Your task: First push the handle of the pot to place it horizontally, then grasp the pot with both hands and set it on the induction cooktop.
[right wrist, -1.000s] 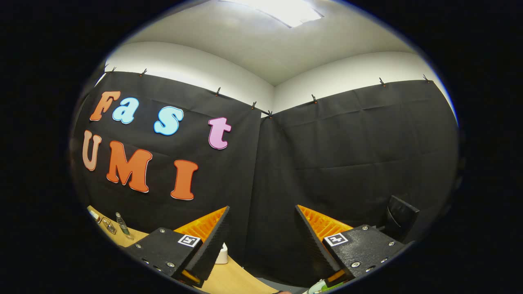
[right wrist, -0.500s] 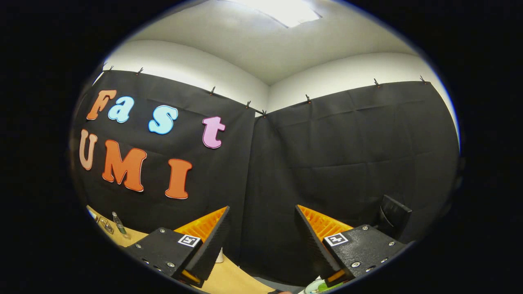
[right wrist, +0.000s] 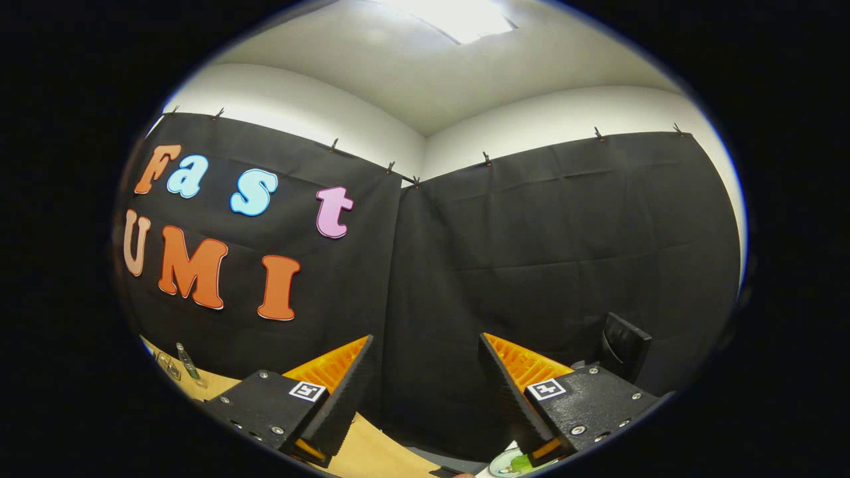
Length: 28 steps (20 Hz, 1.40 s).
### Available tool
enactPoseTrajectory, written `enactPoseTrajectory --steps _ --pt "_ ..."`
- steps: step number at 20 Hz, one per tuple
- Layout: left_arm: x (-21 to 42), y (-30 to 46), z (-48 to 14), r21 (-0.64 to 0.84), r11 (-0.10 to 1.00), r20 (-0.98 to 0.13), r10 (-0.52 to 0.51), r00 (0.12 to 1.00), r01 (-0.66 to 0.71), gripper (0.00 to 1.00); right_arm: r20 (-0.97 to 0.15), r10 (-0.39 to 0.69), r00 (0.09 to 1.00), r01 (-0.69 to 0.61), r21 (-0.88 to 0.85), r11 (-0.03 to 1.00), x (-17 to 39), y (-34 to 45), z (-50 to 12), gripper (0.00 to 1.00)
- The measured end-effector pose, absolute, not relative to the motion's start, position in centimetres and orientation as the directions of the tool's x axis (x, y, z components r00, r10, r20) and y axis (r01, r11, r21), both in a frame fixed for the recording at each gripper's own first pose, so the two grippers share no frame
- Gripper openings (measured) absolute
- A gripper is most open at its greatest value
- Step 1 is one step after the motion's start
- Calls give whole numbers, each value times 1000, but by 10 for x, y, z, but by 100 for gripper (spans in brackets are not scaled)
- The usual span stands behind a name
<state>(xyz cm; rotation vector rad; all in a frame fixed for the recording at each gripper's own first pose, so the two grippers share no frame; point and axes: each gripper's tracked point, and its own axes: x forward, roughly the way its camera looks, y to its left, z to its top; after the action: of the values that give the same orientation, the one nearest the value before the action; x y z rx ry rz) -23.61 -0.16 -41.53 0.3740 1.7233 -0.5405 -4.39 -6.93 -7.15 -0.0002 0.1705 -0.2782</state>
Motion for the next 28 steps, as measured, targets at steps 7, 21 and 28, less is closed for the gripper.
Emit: enactPoseTrajectory --steps 7,21,28 --pt "-254 23 -429 -114 881 -964 15 -267 460 3 -175 -277 945 275 -37 961 -48 -68 -74 94" --pt "-224 -16 -458 -112 845 -977 2 -213 523 2 -167 -312 935 304 -70 950 -63 -84 -69 94" --pt "-195 -32 -470 -94 837 -982 11 -188 539 2 -172 -350 921 337 -101 936 -77 -98 -68 94"
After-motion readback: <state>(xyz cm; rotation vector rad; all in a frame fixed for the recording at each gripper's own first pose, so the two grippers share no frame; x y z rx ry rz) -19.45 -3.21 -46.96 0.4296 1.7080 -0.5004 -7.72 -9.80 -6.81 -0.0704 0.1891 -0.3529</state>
